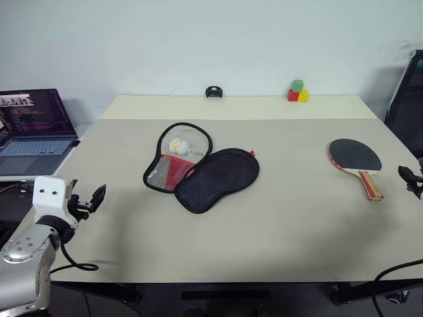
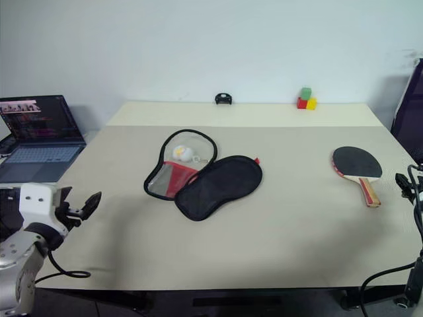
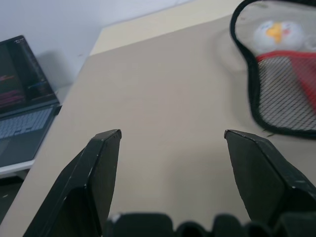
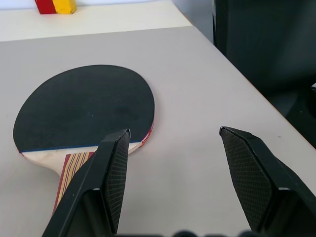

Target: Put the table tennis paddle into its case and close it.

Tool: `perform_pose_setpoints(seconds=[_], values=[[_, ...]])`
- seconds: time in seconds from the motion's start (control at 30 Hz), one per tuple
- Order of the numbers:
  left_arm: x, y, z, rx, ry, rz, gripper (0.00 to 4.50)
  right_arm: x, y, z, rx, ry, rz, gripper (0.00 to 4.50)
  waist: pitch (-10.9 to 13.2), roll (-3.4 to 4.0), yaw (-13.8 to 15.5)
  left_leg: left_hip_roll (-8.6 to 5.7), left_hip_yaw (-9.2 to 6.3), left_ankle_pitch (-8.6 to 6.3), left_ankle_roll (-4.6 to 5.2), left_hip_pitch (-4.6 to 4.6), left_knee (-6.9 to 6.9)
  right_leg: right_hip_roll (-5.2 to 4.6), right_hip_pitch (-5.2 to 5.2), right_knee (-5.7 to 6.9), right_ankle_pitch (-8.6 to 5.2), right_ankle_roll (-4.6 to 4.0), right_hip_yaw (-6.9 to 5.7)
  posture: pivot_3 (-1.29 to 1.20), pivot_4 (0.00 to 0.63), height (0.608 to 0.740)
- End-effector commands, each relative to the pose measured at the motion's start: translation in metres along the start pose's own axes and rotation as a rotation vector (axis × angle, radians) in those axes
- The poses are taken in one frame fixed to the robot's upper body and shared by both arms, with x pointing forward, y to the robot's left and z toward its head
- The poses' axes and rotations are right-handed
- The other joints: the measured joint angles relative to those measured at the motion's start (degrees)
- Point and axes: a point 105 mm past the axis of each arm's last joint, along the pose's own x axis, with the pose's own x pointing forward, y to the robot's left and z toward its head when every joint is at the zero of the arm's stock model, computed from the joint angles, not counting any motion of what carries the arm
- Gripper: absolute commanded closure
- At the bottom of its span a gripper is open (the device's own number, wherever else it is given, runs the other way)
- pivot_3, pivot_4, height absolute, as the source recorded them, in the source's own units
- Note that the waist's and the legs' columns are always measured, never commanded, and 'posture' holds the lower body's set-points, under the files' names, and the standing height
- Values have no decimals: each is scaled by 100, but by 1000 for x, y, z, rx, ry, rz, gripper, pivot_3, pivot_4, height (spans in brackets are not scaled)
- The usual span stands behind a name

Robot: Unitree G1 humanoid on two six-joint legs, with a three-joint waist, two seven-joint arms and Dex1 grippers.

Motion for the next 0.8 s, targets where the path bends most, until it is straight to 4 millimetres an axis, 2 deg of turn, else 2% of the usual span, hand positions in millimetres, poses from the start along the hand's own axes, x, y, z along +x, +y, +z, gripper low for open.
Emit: perform_pose_setpoints(seconds=[0.03, 0.17, 0.37, 0.53, 0.67, 0.8], values=[[4, 7, 13, 44, -49, 26, 837, -2, -4, 25, -60, -54, 9, 1360, 0, 0, -1, 0, 1, 0, 0, 1, -2, 0, 0, -1, 0, 0, 1, 0, 150, 740], [10, 14, 22, 41, -108, 71, 837, -1, -2, 23, -51, -52, 14, 1360, 0, 0, 2, 0, 5, 0, 0, 3, -8, 0, -1, -4, 0, 0, 5, 0, 150, 740], [14, 14, 27, 32, -143, 25, 837, 4, 15, 38, -17, -108, 102, 1360, 0, 0, -19, 2, 17, 0, -1, 7, -17, 0, -4, -5, 0, 0, 14, 0, 150, 740], [13, 20, 26, 12, -146, 21, 837, 6, 65, 24, 41, -39, 360, 1360, -1, -2, -21, 17, 29, 0, -1, 9, -21, 12, -9, -3, 0, 0, 21, 0, 150, 740], [16, 18, 31, -24, -167, -24, 837, -5, 91, 25, -23, -47, 474, 1360, -1, -1, 17, 20, 26, 0, -1, 2, -21, 13, -19, 1, 0, 0, 20, 0, 150, 740], [22, 16, 39, -22, -189, -80, 837, -23, 108, 24, -96, -23, 572, 1360, -1, -1, 91, 19, 26, 1, -2, -42, -11, 12, -65, 7, 1, 1, 19, 0, 150, 740]])
